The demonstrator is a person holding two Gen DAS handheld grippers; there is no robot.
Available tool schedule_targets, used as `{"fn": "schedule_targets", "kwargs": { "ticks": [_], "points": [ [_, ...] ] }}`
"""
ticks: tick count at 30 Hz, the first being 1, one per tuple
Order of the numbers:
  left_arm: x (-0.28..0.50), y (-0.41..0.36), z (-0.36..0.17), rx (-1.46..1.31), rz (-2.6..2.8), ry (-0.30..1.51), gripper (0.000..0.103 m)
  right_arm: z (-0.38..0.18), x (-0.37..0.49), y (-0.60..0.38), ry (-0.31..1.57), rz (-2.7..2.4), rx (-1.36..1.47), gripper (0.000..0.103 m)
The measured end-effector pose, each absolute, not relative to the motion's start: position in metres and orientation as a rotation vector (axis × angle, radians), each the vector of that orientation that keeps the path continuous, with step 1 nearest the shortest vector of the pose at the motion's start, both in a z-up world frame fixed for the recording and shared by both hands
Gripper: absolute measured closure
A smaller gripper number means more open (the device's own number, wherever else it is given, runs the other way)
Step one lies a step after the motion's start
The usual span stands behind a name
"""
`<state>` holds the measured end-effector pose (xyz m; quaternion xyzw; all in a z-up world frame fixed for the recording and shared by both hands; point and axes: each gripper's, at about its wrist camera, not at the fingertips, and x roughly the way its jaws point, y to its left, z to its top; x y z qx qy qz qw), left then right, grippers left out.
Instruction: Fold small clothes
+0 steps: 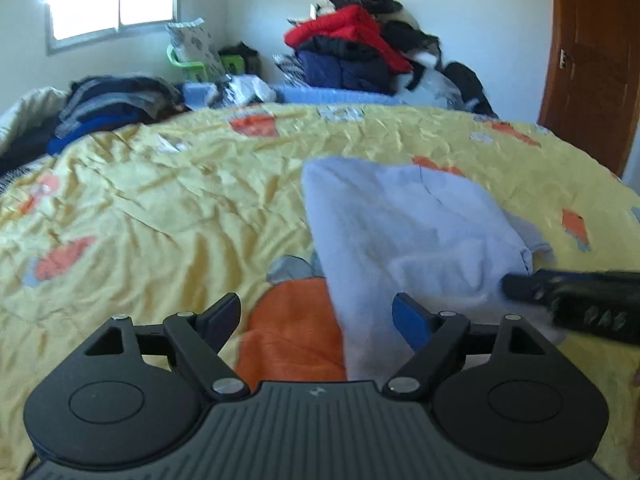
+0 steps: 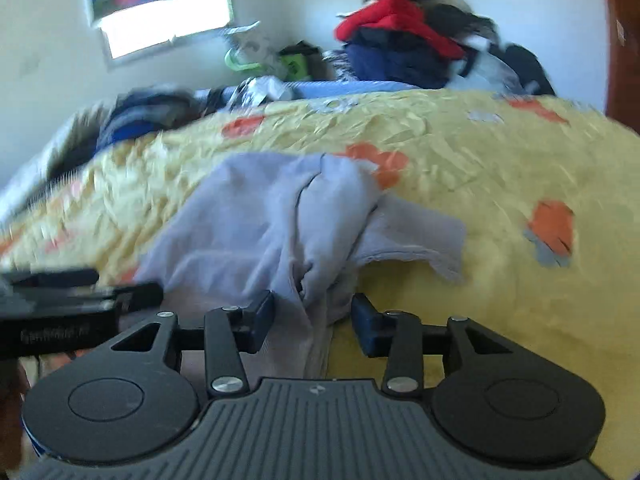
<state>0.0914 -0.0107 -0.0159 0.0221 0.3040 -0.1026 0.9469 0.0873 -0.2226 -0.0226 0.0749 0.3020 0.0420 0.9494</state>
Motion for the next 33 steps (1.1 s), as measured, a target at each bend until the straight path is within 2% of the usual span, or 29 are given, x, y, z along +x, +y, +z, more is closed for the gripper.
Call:
{"fn": "schedule_targets", "kwargs": {
  "ticks": [3, 7, 13, 21, 23, 31, 33],
  "points": [
    [0.081, -0.007, -0.015, 0.018, -0.189, 0.625, 0.019, -0.011, 0.073, -0.214, 0.567, 0.077, 0.095, 0.055],
    [0.066, -0.009, -0.021, -0.014, -0.193, 0.636, 0.018, -0.024, 0.066, -0.202, 0.621, 0.055, 0.034, 0.054],
    [0.051, -0.008, -0.03, 0.0, -0.173, 0.641, 0.018, -0.024, 0.044, -0.205, 0.599, -0.007, 0.108, 0.041],
    [0.03, -0.004, -0.038, -0.002, -0.172, 0.662, 0.018, -0.029, 0.016, -0.181, 0.632, 0.033, 0.047, 0.033],
    [0.027, -0.003, -0.042, -0.001, -0.166, 0.67, 0.018, -0.028, 0.01, -0.177, 0.626, 0.034, 0.03, 0.026],
    [0.018, -0.003, -0.048, 0.012, -0.145, 0.652, 0.018, -0.029, 0.002, -0.173, 0.625, 0.019, 0.002, 0.019],
    [0.017, -0.002, -0.049, 0.006, -0.136, 0.648, 0.014, -0.032, 0.002, -0.172, 0.635, 0.016, 0.005, 0.019]
  ]
}}
